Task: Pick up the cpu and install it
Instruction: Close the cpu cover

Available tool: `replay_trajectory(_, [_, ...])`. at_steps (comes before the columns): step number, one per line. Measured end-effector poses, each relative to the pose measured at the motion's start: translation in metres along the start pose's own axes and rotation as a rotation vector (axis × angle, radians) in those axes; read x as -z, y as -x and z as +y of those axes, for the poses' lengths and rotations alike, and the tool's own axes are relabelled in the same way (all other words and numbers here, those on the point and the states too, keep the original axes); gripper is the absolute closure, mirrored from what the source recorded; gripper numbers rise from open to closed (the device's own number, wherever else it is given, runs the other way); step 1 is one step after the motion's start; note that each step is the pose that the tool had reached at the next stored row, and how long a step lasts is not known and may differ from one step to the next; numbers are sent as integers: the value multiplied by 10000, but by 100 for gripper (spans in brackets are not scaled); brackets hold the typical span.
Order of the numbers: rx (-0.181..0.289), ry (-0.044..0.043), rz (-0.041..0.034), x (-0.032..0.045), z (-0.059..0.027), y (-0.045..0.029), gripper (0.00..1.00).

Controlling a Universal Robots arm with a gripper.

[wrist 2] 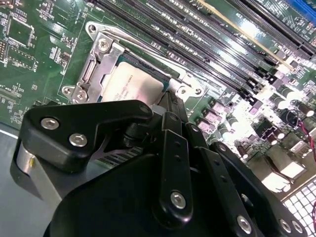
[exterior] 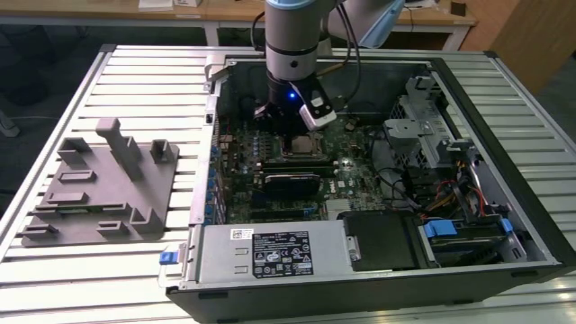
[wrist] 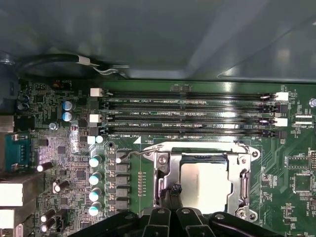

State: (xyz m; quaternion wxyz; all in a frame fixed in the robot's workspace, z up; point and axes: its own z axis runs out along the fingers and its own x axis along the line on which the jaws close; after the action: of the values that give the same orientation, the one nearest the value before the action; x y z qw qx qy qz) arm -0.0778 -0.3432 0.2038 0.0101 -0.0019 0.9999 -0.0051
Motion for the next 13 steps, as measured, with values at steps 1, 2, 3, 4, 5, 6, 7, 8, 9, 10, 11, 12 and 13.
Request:
replay_trajectory(1, [-1,-1,1,-6,2,-1,89])
replay_trajectory(2, [0,-3,2,-13,5,-1,89])
replay_trajectory(3, [0,-3,2,-22,8,-1,89])
replay_trajectory(4, [1,-3,2,-31,10,0,89])
replay_trajectory(5, [1,-2,1,-39,10,-1,89])
replay_trajectory(6, [1,-3,2,-43,10,-1,89])
replay_trajectory(7, [1,-3,2,-43,10,-1,89])
replay_trajectory(8, [0,-2,3,-43,11,-1,89])
replay_trajectory(9, [0,-3,3,-44,10,-1,89])
replay_trajectory(10, [0,0,1,-48,11,-1,89])
replay_trajectory(11, [0,0,2,-51,11,-1,89])
replay_trajectory(12, [0,-3,4,-55,11,-2,89])
replay_trajectory(13, [0,-5,5,-58,10,-2,89])
